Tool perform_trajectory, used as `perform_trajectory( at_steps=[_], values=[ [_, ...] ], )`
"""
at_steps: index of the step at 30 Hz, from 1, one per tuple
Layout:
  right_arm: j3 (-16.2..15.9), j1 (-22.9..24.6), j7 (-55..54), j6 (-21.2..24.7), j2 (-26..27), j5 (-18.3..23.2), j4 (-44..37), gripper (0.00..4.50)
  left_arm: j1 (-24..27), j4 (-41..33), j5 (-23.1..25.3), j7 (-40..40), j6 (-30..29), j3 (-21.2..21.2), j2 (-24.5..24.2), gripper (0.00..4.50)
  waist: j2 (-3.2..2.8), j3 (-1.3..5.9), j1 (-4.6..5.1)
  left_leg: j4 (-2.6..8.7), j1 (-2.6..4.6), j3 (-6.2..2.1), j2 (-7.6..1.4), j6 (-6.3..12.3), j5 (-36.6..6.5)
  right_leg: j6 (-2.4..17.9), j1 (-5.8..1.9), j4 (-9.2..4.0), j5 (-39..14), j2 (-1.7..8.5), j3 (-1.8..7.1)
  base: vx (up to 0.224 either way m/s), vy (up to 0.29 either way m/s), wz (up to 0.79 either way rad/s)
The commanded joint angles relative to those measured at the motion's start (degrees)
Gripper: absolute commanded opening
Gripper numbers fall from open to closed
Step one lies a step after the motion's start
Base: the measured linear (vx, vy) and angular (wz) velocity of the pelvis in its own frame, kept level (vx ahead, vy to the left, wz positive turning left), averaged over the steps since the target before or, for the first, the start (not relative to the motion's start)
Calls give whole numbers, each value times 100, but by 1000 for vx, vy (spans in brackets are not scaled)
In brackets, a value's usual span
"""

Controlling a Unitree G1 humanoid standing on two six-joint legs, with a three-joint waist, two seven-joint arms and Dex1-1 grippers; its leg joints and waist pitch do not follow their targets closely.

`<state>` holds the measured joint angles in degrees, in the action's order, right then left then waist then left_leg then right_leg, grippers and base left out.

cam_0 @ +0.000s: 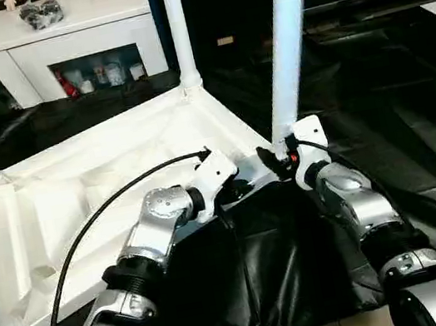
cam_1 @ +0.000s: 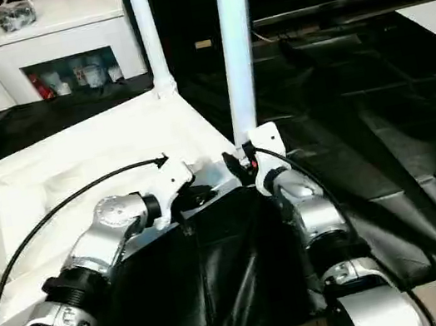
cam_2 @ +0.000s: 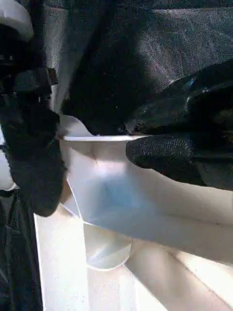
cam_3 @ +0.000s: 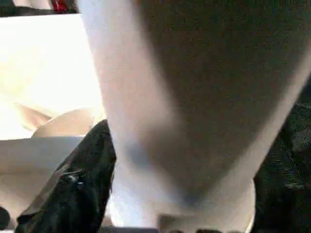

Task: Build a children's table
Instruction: Rotate leg to tighten

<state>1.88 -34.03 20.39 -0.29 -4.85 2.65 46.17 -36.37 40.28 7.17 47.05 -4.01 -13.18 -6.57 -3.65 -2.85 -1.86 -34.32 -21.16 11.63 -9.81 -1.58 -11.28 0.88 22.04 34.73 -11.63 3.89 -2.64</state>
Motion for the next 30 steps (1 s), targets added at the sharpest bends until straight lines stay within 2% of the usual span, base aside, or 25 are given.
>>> perform_trajectory(
  at_steps=[1, 2, 5, 7, 8, 10, 12, 13, 14, 16, 19, 20, 21, 25, 30],
  values=[
    [-454, -12, 327, 106, 475, -24, 253, 361, -56, -140, -32, 44, 61, -348, 382, 0, 27, 300, 16, 479, 87, -211, -366, 129, -1589, 1351, -161, -511, -1423, 495, 265, 0, 0, 0],
    [-471, -39, 266, 35, 443, -65, 279, 379, -40, -145, -35, 81, 110, -345, 355, 0, 19, 302, 16, 484, 82, -217, -366, 122, -1595, 1344, -167, -509, -1421, 497, 266, 0, 0, 0],
    [-522, -48, 566, -115, 315, -71, 216, 379, 14, -163, -99, 340, 325, -350, 237, 0, 18, 310, 15, 480, 69, -218, -365, 155, -1541, 1361, -176, -498, -1282, 500, 265, 0, 0, 0],
    [-597, 6, 956, -164, 217, -73, 102, 379, 66, -244, -165, 567, 370, -366, 135, 0, 11, 327, 11, 475, 54, -223, -373, 211, -1453, 1400, -197, -471, -1094, 506, 263, 0, 0, 0],
    [-624, 28, 1100, -188, 184, -77, 63, 379, 84, -275, -185, 643, 384, -370, 100, 0, 18, 337, 17, 466, 44, -214, -375, 253, -1334, 1462, -207, -440, -836, 495, 261, 0, 0, 0],
    [-763, 136, 1617, -268, 17, -78, -103, 379, 160, -423, -286, 1029, 435, -394, -55, 0, 18, 359, 0, 441, 42, -205, -379, 364, -1078, 1554, -232, -404, -430, 496, 245, 0, 0, 0],
    [-878, 241, 2076, -272, -132, -31, -268, 379, 201, -508, -354, 1272, 450, -396, -173, 0, 17, 384, -32, 396, 11, -186, -391, 573, -730, 1669, -260, -330, 152, 491, 227, 0, 0, 0],
    [-912, 273, 2211, -267, -177, -15, -318, 379, 211, -529, -374, 1335, 450, -394, -206, 0, 17, 384, -32, 396, 11, -186, -391, 573, -730, 1669, -260, -330, 152, 491, 227, 0, 0, 0],
    [-1092, 448, 2885, -221, -406, 101, -618, 379, 230, -578, -427, 1551, 474, -376, -359, 0, 33, 379, -54, 382, 26, -167, -389, 689, -678, 1710, -247, -325, 276, 469, 214, 0, 0, 0],
    [-1209, 566, 3279, -226, -560, 162, -820, 379, 234, -581, -453, 1679, 507, -355, -456, 0, 21, 363, -79, 386, 23, -166, -407, 723, -777, 1703, -235, -344, 103, 493, 217, 0, 0, 0],
    [-1269, 641, 3565, -183, -666, 214, -970, 379, 233, -576, -482, 1780, 528, -338, -531, 0, 26, 339, -94, 421, 55, -172, -413, 546, -1058, 1633, -218, -404, -522, 482, 216, 0, 0, 0],
    [-1364, 780, 4078, -23, -867, 345, -1284, 379, 232, -570, -525, 1947, 575, -298, -670, 0, 40, 327, -106, 431, 55, -176, -416, 497, -1139, 1585, -222, -424, -727, 485, 223, 0, 0, 0],
    [-1414, 833, 4268, 25, -950, 394, -1406, 379, 233, -563, -537, 2018, 581, -287, -721, 0, 17, 326, -120, 439, 55, -183, -426, 474, -1163, 1544, -219, -422, -800, 488, 229, 0, 0, 0],
    [-1641, 1089, 5212, 392, -1386, 597, -2017, 379, 232, -531, -608, 2404, 637, -247, -1003, 0, 35, 334, -168, 440, 61, -185, -427, 495, -1108, 1538, -218, -413, -700, 484, 232, 0, 0, 0],
    [-1807, 1201, 5649, 671, -1630, 679, -2342, 337, 168, -453, -647, 2589, 651, -197, -1131, 0, 34, 349, -207, 429, 70, -184, -430, 457, -987, 1556, -212, -398, -583, 489, 232, 0, 0, 0]
  ],
)
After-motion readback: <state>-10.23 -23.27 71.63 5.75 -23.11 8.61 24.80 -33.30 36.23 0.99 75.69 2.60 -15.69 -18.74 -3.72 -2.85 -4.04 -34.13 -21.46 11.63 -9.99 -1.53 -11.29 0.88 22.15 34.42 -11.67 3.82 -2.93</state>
